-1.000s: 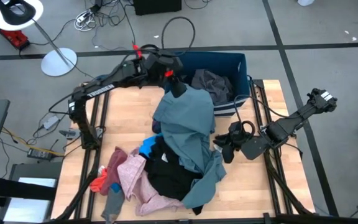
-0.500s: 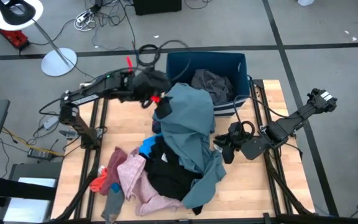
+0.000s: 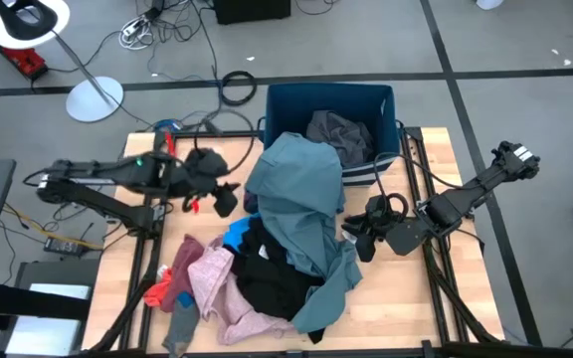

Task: Sort clothes
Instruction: Put the gray pants into the blue bin

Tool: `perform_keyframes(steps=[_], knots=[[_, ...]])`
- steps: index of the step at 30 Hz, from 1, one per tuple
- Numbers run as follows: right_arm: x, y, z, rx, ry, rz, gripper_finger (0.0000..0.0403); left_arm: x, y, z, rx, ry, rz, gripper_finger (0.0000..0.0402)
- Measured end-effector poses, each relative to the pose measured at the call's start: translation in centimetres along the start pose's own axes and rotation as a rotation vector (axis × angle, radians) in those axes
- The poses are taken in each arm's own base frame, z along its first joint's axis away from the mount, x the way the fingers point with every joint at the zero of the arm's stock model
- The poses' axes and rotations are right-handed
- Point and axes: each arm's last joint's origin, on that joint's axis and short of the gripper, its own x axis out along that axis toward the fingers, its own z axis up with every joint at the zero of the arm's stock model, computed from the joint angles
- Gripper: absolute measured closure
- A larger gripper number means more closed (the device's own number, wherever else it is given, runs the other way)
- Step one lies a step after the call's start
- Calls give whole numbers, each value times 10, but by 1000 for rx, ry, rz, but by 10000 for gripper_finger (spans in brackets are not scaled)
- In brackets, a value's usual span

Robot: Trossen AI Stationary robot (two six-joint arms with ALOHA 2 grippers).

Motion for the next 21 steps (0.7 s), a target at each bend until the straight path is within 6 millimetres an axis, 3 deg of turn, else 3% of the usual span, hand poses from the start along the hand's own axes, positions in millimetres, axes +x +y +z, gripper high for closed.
perform_keyframes(steps=[4,9,14,21], knots=[[0,1,1,10,-4,6,298,30,3,-36,-41,0,-44,184],[0,1,1,39,-6,5,298,61,9,-68,12,16,2,184],[1,0,2,54,-9,0,298,82,14,-80,76,-30,-54,189],[4,-3,5,104,-16,-17,298,102,23,-77,109,-169,-99,220]])
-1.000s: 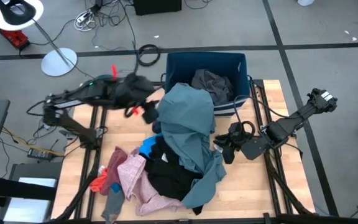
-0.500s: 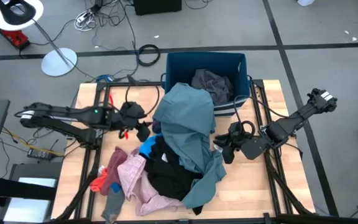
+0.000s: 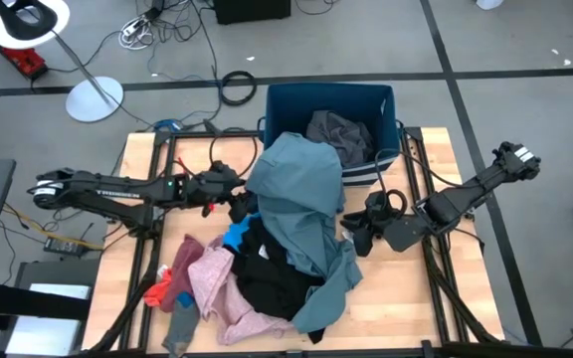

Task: Sort clothes
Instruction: Put the gray pants into the blue bin

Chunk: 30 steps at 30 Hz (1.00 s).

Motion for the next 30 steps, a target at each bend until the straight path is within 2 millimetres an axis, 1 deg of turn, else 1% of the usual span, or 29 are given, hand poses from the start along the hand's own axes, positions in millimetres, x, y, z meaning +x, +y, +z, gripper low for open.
perform_keyframes(steps=[4,6,8,9,11,12,13,16,19,22,25,27,30], knots=[[1,0,1,11,-5,-3,298,11,9,3,70,-21,29,229],[1,-1,2,15,-6,-4,298,17,12,5,77,-26,-14,242],[2,-1,2,19,-7,-6,298,21,11,8,66,-55,-88,274],[2,-1,2,25,-8,-6,298,21,10,10,61,-73,-116,299],[2,-1,2,32,-8,-6,298,19,6,20,57,-108,-160,362],[2,-1,2,32,-8,-6,298,17,5,27,54,-132,-187,381],[2,-1,2,32,-7,-6,298,15,3,34,53,-148,-221,387],[2,-1,2,33,-8,-6,298,6,-3,58,60,-175,-329,396],[2,-1,2,32,-8,-6,298,-7,-7,89,63,-251,-392,398],[2,-1,2,26,-9,-7,298,-21,-8,121,90,-352,-392,399],[2,-1,2,17,-9,-7,298,-29,-8,155,138,-425,-371,400],[2,-1,2,16,-8,-7,298,-30,-9,177,172,-451,-357,400],[2,-1,2,16,-9,-7,298,-22,-12,207,243,-453,-329,400]])
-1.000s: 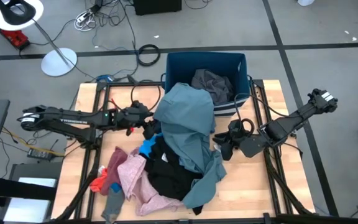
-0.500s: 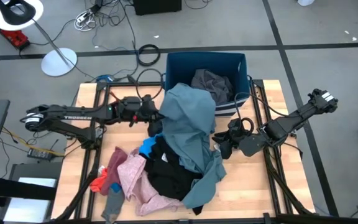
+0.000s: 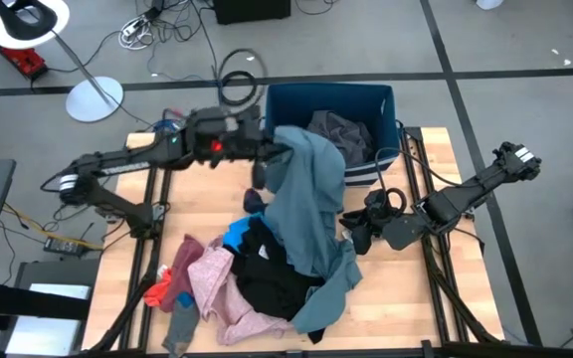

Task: Sort clothes
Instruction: Put the gray pants into the blue bin

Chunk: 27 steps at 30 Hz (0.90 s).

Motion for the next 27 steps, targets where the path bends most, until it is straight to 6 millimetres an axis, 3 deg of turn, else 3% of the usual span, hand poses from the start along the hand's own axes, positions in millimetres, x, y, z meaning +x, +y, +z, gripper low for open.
perform_keyframes(steps=[7,16,20,24,27], knots=[[-1,2,0,7,-2,13,298,45,31,55,119,-44,98,401],[2,6,-3,10,-2,29,298,47,75,127,324,-249,385,401],[10,10,-10,-8,8,11,298,43,91,126,343,-299,477,401],[19,14,-17,-11,17,2,298,49,100,101,298,-64,445,401],[22,18,-17,-6,4,22,298,65,102,72,274,138,377,401]])
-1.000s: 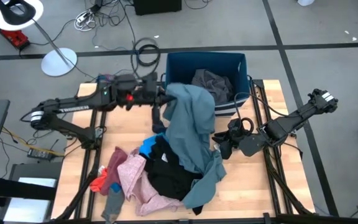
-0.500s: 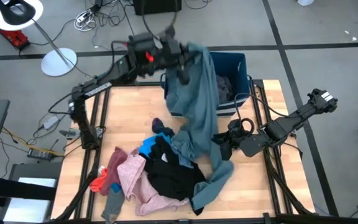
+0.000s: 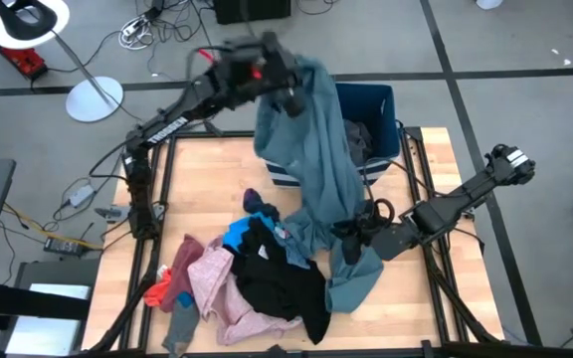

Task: Sort clothes
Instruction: Put the gray pants into the blue bin

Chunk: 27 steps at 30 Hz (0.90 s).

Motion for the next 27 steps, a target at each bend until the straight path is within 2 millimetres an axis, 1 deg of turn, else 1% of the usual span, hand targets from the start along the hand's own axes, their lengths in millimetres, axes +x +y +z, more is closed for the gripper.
perform_keyframes(steps=[2,10,14,17,20,23,27], knots=[[0,2,1,-10,-13,17,298,13,-10,-17,-17,99,-70,401],[-4,1,8,-18,-37,31,298,55,-40,-68,-141,326,-273,401],[-4,1,8,-19,-36,32,298,71,-54,-98,-204,496,-316,401],[-4,1,8,-15,-37,32,298,80,-62,-117,-246,599,-328,399],[-4,1,8,-15,-36,32,298,86,-67,-128,-283,653,-327,391],[-4,1,8,-15,-36,32,298,91,-69,-134,-324,671,-323,380],[-4,1,8,-14,-36,32,298,92,-69,-136,-367,686,-306,348]])
